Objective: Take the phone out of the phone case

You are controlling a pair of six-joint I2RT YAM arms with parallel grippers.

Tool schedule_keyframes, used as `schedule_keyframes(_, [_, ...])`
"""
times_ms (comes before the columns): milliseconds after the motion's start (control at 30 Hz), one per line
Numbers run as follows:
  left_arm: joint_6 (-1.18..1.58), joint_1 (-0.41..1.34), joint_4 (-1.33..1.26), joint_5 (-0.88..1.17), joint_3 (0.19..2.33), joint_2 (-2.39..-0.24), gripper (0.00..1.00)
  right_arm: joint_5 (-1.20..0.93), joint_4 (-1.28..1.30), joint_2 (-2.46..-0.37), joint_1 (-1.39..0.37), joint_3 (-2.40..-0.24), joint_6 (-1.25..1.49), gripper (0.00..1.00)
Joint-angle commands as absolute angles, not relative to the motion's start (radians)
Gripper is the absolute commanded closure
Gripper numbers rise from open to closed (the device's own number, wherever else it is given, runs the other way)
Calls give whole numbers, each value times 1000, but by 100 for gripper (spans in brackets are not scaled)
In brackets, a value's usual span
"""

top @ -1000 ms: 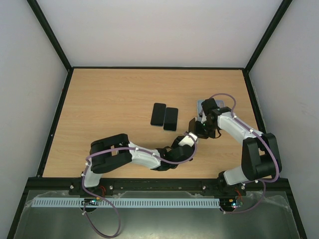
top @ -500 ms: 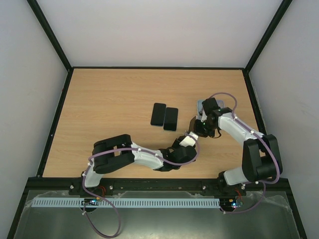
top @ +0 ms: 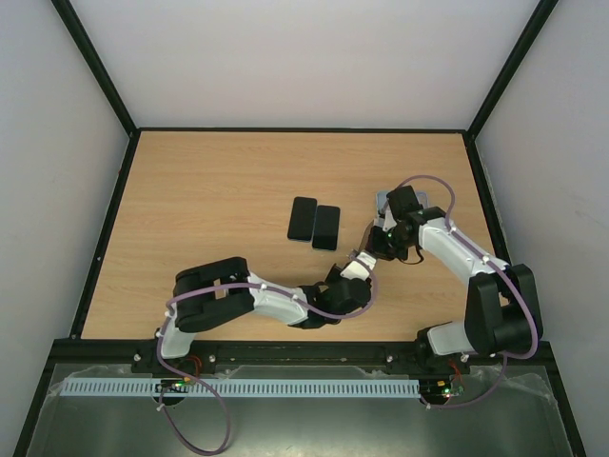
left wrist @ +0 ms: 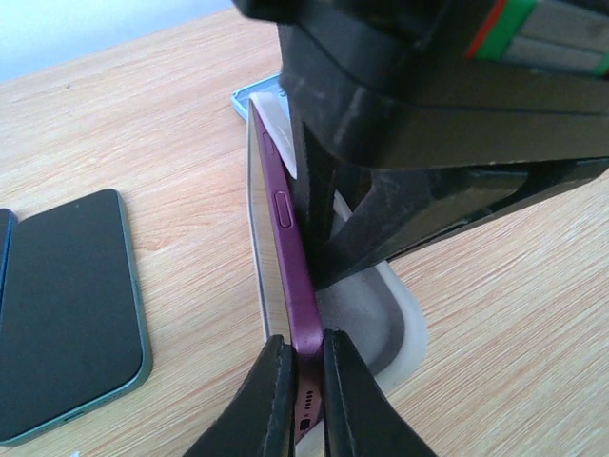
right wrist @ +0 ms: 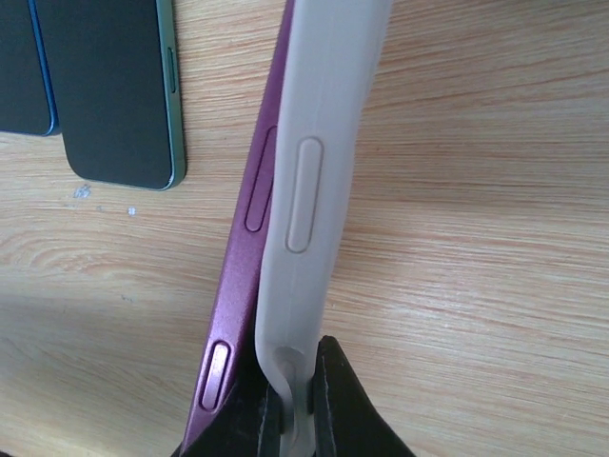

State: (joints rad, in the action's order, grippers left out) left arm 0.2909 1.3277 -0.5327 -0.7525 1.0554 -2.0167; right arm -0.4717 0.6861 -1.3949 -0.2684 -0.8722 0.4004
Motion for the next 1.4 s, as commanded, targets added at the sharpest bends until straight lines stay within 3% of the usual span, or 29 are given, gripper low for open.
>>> schedule_keyframes(0, [296,1295,-536,-856,1012,-1963,96,-487,756,-1367,-270,-865,382,98])
schedule_keyframes(1000, [456,1295,-459,-832,766,-1430,97,-270,764,-1287,-271,-956,351,98])
schedule_keyframes(1367, [123,1236,-249,-1027,704,-1286,97,-303,506,-1238,-215,-972,165,98])
